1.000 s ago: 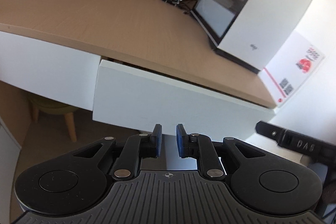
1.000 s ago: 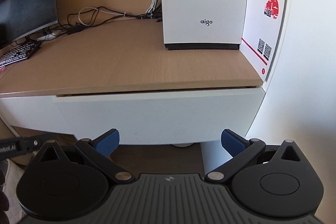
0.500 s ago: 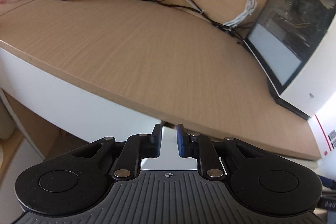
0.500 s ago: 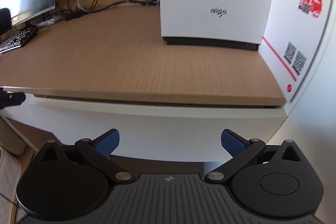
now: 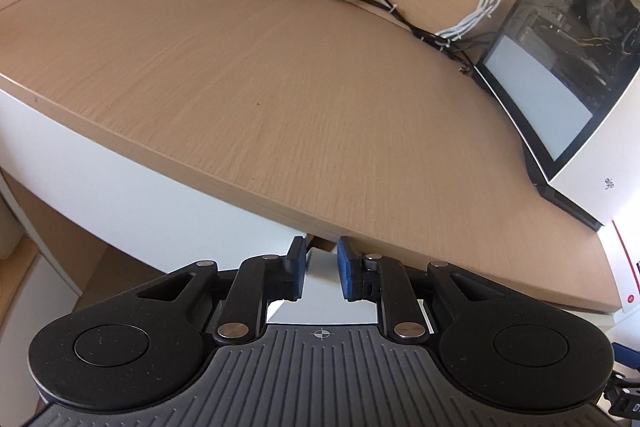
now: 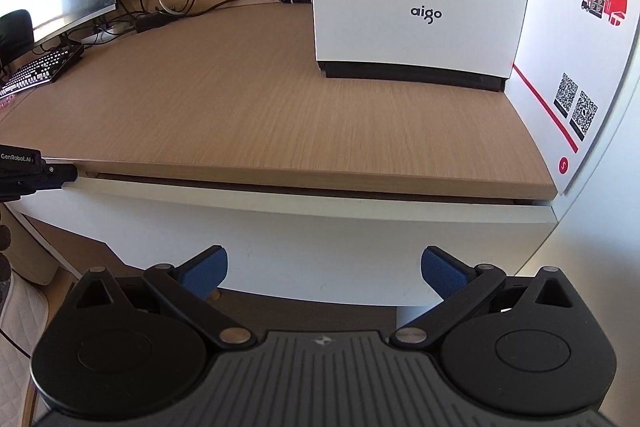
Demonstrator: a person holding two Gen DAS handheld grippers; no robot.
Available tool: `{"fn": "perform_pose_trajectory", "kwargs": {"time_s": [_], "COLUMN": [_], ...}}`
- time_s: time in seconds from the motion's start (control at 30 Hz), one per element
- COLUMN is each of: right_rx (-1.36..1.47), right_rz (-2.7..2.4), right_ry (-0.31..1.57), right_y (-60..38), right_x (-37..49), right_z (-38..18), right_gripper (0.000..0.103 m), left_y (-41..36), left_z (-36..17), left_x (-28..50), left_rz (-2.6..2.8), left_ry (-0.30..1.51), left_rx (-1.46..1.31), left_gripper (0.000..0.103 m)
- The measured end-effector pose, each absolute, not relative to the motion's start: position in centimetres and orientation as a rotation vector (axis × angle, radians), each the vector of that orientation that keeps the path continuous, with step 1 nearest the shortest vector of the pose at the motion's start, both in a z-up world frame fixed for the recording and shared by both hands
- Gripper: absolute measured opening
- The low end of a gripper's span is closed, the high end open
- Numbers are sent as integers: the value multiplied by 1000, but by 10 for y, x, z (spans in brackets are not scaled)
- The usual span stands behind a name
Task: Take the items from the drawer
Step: 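Move the left tool to the white drawer front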
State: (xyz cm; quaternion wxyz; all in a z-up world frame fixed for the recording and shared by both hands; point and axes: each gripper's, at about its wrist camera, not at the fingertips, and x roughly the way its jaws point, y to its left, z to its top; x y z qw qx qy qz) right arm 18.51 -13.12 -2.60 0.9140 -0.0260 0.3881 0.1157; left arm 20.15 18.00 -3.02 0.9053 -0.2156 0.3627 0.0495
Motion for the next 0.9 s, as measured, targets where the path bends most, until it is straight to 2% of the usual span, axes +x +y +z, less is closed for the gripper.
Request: {"fn": "perform_pose_trajectory", "kwargs": {"time_s": [0.37,0.9], "right_rx": [-92,-50], "right_rz": [219,117], "right_ry": [733,764], "right_y": [-108,-79], "right_x": [202,240], "right_z": [-23,-46], "right_gripper": [103,103], "left_y": [168,169], "left_z": [-29,-29], "left_x": [206,207], "left_rz": [112,80], "left_ry": [780,792], "left_rx": [-395,-382], "left_gripper": [33,33]}}
